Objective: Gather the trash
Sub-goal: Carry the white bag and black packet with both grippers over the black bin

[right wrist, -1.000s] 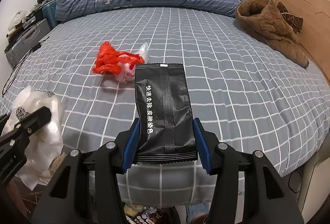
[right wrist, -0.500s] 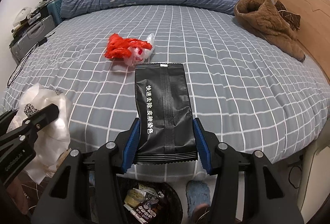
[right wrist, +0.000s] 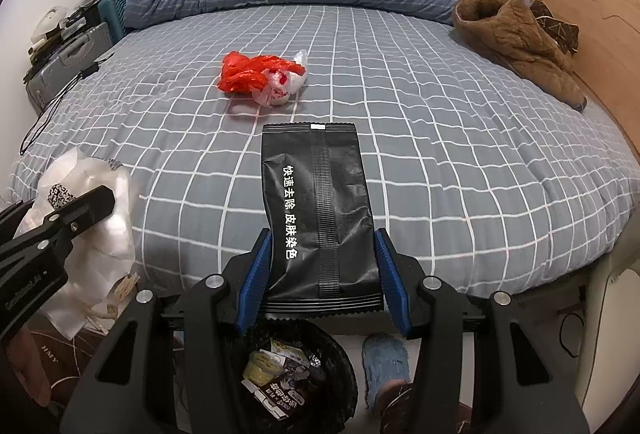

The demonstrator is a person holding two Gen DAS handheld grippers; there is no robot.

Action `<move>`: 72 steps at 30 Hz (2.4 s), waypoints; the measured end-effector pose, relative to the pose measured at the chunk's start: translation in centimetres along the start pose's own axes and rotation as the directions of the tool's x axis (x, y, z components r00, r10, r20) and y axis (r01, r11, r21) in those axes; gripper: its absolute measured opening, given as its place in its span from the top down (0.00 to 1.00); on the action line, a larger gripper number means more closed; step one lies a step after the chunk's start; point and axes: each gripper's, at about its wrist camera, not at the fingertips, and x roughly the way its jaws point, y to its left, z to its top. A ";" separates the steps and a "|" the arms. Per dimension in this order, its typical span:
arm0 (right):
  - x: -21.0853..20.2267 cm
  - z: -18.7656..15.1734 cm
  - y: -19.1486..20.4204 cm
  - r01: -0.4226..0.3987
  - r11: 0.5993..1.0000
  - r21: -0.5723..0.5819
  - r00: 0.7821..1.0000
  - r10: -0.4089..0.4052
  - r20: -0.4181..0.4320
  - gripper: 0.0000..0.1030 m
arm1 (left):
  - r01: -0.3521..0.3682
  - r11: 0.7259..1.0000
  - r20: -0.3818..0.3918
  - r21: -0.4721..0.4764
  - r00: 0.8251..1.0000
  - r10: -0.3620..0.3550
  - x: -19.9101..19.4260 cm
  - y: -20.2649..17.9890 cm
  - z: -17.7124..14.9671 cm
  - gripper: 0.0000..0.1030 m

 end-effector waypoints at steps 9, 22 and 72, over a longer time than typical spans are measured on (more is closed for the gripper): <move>-1.1 -1.6 0.0 0.002 1.000 -0.005 1.000 -0.002 -0.004 0.52 | -0.004 1.000 -0.010 -0.003 1.000 0.004 -0.9 -0.1 -1.6 0.60; -2.9 -4.2 0.8 -0.005 1.000 -0.016 1.000 0.005 -0.012 0.52 | -0.008 1.000 -0.040 -0.017 0.999 0.007 -2.4 0.1 -4.4 0.60; 2.2 -16.7 0.2 -0.024 0.999 0.033 0.959 0.033 -0.281 0.52 | -0.019 0.999 -0.281 -0.032 0.960 0.009 3.8 -0.1 -15.7 0.60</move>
